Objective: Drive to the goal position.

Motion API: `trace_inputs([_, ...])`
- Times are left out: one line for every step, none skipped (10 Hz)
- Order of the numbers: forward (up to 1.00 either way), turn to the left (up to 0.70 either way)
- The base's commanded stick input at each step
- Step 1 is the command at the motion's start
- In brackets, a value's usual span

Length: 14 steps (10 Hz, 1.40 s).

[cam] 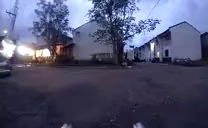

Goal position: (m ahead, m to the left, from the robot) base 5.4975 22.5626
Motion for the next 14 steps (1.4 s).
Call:
trace_inputs([0.00, 0.00])
trace_inputs([0.00, 0.00])
trace_inputs([0.00, 0.00])
trace_inputs([0.00, 0.00])
trace_inputs([0.00, 0.27])
trace_inputs([0.00, 0.70])
trace_inputs([0.00, 0.70])
trace_inputs([0.00, 0.70])
trace_inputs([0.00, 0.70])
trace_inputs([0.00, 0.70])
trace_inputs([0.00, 0.70])
trace_inputs([0.00, 0.70])
trace_inputs([0.00, 0.70])
trace_inputs([0.00, 0.70])
